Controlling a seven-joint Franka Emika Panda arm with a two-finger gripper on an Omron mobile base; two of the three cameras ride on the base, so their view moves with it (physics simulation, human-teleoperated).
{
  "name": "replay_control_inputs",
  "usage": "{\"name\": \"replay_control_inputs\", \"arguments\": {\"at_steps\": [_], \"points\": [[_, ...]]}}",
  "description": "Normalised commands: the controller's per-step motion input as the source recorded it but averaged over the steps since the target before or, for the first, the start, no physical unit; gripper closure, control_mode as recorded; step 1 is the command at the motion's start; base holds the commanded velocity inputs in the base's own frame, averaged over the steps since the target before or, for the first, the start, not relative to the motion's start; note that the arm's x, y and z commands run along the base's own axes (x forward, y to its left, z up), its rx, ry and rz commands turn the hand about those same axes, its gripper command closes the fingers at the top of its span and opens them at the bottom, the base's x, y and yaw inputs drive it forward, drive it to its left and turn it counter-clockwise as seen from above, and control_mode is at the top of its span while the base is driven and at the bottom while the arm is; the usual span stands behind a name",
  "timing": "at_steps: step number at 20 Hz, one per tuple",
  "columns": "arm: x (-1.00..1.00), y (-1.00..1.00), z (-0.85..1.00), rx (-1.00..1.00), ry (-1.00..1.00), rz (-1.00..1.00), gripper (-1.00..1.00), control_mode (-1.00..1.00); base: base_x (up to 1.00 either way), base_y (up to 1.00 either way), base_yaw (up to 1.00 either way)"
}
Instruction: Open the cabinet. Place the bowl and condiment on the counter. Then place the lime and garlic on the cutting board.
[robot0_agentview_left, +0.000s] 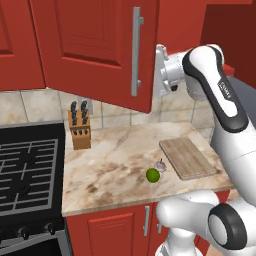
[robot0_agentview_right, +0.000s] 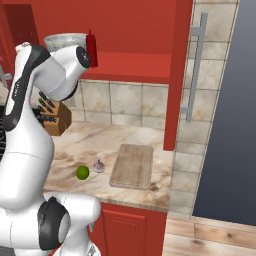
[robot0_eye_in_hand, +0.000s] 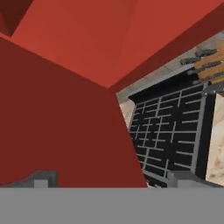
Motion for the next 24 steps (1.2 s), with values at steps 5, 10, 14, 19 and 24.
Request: {"name": "replay_control_inputs", "arguments": {"at_steps": [5,10,14,19,24], "points": [[-1.00,0.52,0.00,0.00,-0.21,0.25,-1.00,-1.00,0.00,0.00,0.00],[-0.95,0.96,0.00,-0.08,-0.21,0.18,-1.00,-1.00,0.00,0.00,0.00],[-0.55,0.89,-0.02,-0.09,-0.10,0.11,-1.00,-1.00,0.00,0.00,0.00],[-0.29,0.61,-0.04,-0.01,-0.04,0.06,-1.00,-1.00,0.00,0.00,0.00],[-0.12,0.37,-0.07,0.00,0.00,0.00,-1.00,-1.00,0.00,0.00,0.00]]}}
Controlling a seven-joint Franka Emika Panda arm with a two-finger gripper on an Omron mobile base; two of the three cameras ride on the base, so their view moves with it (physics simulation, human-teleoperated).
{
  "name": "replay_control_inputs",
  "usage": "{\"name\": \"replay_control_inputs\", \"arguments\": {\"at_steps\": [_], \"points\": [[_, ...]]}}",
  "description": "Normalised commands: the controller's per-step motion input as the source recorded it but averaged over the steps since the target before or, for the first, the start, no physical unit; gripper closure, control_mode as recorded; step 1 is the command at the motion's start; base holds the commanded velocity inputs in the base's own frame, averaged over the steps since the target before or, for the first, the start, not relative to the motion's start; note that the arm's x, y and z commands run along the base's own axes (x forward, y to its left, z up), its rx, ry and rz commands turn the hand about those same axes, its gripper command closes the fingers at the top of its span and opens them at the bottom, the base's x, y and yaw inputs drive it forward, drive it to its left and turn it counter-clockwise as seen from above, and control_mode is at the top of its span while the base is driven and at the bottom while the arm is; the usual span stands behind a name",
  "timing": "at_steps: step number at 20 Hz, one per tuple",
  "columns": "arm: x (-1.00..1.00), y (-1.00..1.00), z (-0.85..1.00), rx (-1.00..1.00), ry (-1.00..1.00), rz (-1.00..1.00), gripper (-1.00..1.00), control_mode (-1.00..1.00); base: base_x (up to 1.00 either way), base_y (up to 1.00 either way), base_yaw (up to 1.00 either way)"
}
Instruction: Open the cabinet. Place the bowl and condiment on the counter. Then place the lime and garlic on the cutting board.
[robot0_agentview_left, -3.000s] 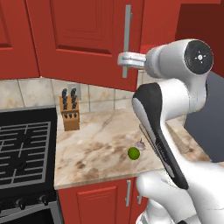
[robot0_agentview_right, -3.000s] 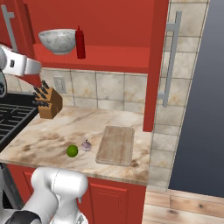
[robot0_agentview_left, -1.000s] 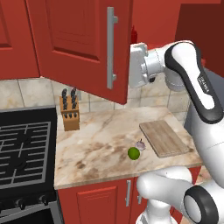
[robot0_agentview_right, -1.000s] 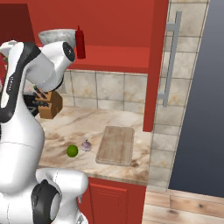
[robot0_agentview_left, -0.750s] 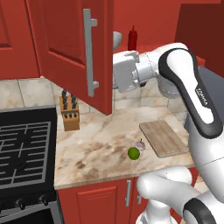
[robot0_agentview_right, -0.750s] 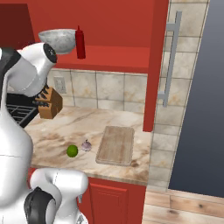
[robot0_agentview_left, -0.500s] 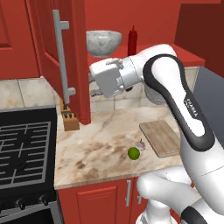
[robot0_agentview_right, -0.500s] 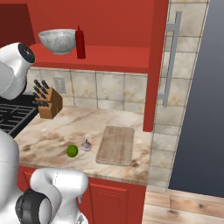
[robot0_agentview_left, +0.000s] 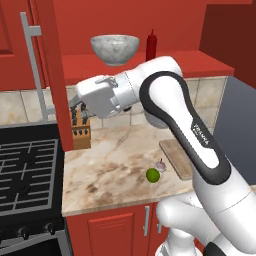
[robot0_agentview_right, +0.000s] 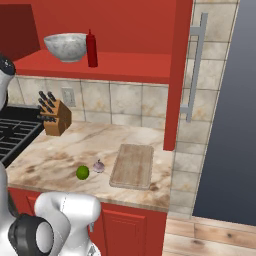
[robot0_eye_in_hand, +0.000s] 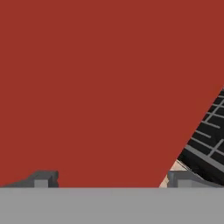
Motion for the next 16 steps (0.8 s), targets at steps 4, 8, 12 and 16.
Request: {"name": "replay_control_inputs", "arguments": {"at_steps": [4,8,12,16], "points": [[0.00,0.02,0.00,0.00,0.01,0.00,-1.00,-1.00,0.00,0.00,0.00],[0.00,-0.86,0.00,0.13,-0.01,0.00,-1.00,-1.00,0.00,0.00,0.00],[0.00,-0.98,0.00,0.09,-0.10,0.00,-1.00,-1.00,0.00,0.00,0.00],[0.00,-0.88,0.06,0.00,-0.15,-0.01,-1.00,-1.00,0.00,0.00,0.00]]}}
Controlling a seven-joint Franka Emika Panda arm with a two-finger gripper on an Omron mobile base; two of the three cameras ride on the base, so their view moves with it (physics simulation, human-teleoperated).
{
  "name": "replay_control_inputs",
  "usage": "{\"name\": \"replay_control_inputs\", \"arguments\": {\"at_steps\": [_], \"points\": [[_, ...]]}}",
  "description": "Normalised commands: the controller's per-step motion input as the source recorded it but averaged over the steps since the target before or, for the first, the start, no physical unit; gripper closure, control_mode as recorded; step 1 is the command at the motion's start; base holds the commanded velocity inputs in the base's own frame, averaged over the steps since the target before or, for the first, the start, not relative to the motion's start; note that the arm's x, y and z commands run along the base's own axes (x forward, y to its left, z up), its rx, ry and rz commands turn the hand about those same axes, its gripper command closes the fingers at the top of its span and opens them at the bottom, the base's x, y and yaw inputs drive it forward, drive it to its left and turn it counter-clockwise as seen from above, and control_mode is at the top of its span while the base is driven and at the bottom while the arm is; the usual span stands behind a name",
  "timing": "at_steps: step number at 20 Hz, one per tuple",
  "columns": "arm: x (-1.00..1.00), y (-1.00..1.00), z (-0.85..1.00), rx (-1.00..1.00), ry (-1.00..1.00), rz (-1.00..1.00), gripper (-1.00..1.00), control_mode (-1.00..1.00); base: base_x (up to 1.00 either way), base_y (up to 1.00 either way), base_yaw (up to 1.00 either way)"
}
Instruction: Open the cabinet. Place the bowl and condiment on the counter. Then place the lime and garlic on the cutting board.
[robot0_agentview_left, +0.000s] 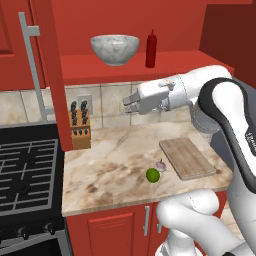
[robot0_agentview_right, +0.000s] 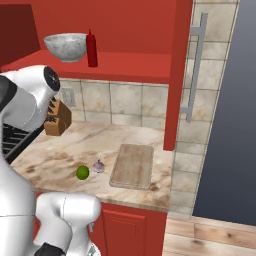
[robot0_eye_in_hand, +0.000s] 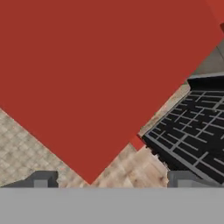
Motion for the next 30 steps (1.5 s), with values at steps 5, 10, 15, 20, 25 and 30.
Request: {"name": "replay_control_inputs", "arguments": {"at_steps": [5,10,15,20,25,30], "points": [[0.10,-0.58,0.02,-0.20,-0.26,-0.06,-1.00,-1.00,0.00,0.00,0.00],[0.27,-0.09,0.01,-0.44,-0.32,-0.24,-1.00,-1.00,0.00,0.00,0.00],[0.42,-0.04,0.00,-0.37,-0.26,-0.30,-1.00,-1.00,0.00,0.00,0.00],[0.45,-0.44,0.00,-0.05,-0.03,-0.25,-1.00,-1.00,0.00,0.00,0.00],[0.44,-0.43,0.00,0.00,0.00,-0.19,-1.00,-1.00,0.00,0.00,0.00],[0.24,-0.39,0.00,0.01,0.00,-0.20,-1.00,-1.00,0.00,0.00,0.00]]}}
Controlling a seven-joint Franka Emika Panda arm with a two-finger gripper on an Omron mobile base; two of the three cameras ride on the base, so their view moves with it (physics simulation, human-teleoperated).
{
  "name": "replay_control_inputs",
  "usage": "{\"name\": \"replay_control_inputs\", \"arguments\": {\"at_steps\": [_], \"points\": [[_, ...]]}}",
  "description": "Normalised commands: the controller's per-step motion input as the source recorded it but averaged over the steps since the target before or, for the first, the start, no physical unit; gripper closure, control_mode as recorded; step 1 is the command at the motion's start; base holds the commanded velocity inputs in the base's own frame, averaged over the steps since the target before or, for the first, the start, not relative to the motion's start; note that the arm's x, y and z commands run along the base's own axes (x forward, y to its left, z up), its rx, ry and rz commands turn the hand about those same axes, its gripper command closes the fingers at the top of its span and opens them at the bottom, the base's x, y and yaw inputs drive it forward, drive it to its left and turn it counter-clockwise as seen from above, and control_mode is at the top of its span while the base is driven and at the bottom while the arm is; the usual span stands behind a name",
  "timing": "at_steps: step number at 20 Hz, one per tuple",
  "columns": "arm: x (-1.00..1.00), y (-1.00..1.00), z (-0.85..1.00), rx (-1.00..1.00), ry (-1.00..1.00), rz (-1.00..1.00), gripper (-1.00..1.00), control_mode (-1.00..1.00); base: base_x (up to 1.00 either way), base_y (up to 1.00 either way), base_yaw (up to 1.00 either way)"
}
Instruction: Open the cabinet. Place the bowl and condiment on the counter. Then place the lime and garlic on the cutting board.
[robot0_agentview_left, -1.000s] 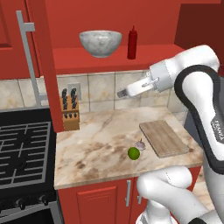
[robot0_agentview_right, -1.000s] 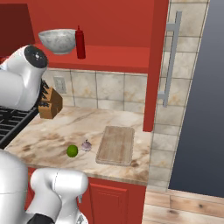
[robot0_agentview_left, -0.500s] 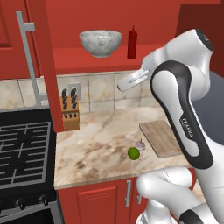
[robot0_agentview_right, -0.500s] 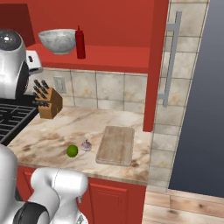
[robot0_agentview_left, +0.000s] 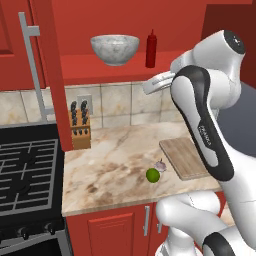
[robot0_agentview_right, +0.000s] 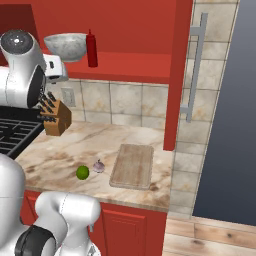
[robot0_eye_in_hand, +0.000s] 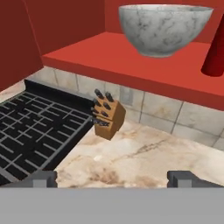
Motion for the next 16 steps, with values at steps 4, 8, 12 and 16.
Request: {"name": "replay_control_inputs", "arguments": {"at_steps": [4,8,12,16], "points": [[0.05,-0.37,0.00,0.02,0.00,-0.15,-1.00,-1.00,0.00,0.00,0.00],[0.13,-0.10,0.00,0.00,0.00,-0.17,-1.00,-1.00,0.00,0.00,0.00],[0.14,-0.44,0.00,0.05,-0.02,-0.15,-1.00,-1.00,0.00,0.00,0.00],[0.15,-0.42,0.05,0.08,-0.05,-0.16,-1.00,-1.00,0.00,0.00,0.00]]}}
